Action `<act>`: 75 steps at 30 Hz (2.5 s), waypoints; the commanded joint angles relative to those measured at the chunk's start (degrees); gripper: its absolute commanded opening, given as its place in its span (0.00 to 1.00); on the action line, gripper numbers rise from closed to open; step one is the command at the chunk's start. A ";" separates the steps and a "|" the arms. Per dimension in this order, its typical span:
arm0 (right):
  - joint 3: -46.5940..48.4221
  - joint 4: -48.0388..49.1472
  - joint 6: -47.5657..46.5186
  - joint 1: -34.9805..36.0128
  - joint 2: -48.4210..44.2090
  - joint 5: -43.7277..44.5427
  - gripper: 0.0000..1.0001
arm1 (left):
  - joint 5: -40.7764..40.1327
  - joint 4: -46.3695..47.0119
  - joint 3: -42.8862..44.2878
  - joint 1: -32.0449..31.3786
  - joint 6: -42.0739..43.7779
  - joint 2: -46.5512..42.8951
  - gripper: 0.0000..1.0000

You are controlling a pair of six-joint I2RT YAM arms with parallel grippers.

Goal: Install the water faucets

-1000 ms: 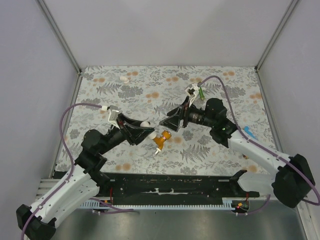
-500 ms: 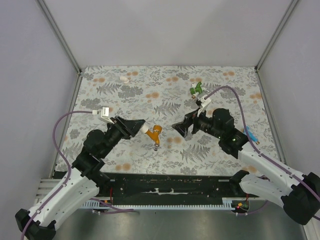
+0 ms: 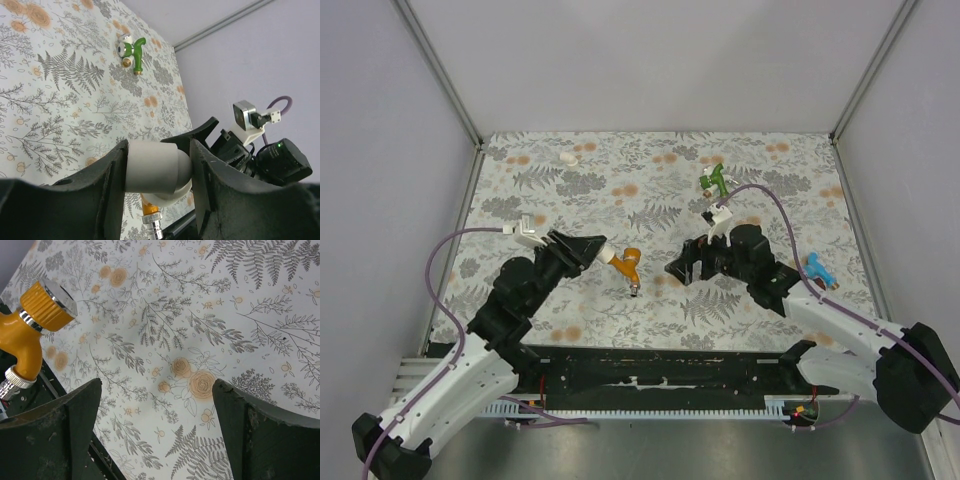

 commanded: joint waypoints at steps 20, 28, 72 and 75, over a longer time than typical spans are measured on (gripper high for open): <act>-4.95 21.80 -33.34 22.02 -6.01 9.68 0.98 | -3.05 9.80 -1.12 -0.13 -11.47 1.15 0.02; -5.04 29.17 -42.92 27.73 0.32 19.79 0.98 | -2.00 10.68 -1.04 -0.04 -12.70 0.62 0.02; 5.86 14.95 -2.06 13.32 0.41 -10.78 0.00 | 18.22 36.26 -5.61 0.13 7.07 2.64 0.02; 6.30 12.05 -4.69 13.32 -0.55 -8.52 0.00 | 16.38 34.32 -5.34 0.13 5.76 2.47 0.09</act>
